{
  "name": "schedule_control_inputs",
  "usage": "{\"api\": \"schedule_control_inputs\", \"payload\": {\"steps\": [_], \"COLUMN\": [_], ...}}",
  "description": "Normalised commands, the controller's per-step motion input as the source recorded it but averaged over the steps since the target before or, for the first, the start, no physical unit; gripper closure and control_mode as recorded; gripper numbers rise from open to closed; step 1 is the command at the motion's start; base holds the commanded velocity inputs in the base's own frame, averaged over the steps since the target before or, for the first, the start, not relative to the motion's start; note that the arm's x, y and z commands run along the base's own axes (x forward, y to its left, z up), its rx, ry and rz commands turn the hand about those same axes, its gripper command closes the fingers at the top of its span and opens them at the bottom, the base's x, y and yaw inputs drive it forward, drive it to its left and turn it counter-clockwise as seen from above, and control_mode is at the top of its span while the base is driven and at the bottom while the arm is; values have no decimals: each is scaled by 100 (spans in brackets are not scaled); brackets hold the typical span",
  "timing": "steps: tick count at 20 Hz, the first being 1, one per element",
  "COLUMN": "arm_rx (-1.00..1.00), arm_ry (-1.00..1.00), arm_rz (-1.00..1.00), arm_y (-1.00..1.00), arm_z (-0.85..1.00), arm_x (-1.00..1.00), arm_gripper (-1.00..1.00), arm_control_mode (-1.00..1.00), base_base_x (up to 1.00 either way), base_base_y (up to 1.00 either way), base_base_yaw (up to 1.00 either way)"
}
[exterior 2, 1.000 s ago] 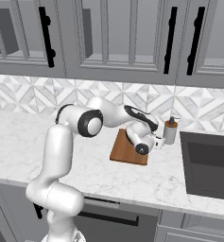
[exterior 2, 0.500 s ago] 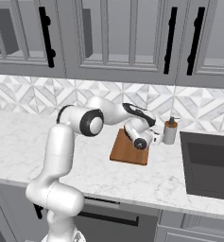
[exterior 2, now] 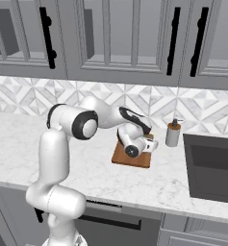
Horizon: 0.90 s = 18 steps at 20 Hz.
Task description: Pick up the sponge from the counter and clean the cutting board by briefly scrubbing or pressing down on the cutting board. Once finished, release the sponge.
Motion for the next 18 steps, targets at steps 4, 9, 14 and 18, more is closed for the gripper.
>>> {"api": "schedule_control_inputs", "payload": {"steps": [4, 9, 14, 18], "arm_rx": [0, 0, 0, 0], "arm_ry": [4, 9, 9, 1], "arm_rz": [0, 0, 0, 0], "arm_y": [1, 0, 0, 0], "arm_z": [-41, -37, -36, -33], "arm_x": [-64, -84, -83, -82], "arm_gripper": [100, 100, 100, 100], "arm_control_mode": [-100, -100, -100, -100], "base_base_x": [0, 0, 0, 0], "base_base_y": [0, 0, 0, 0], "base_base_yaw": [0, 0, 0, 0]}}
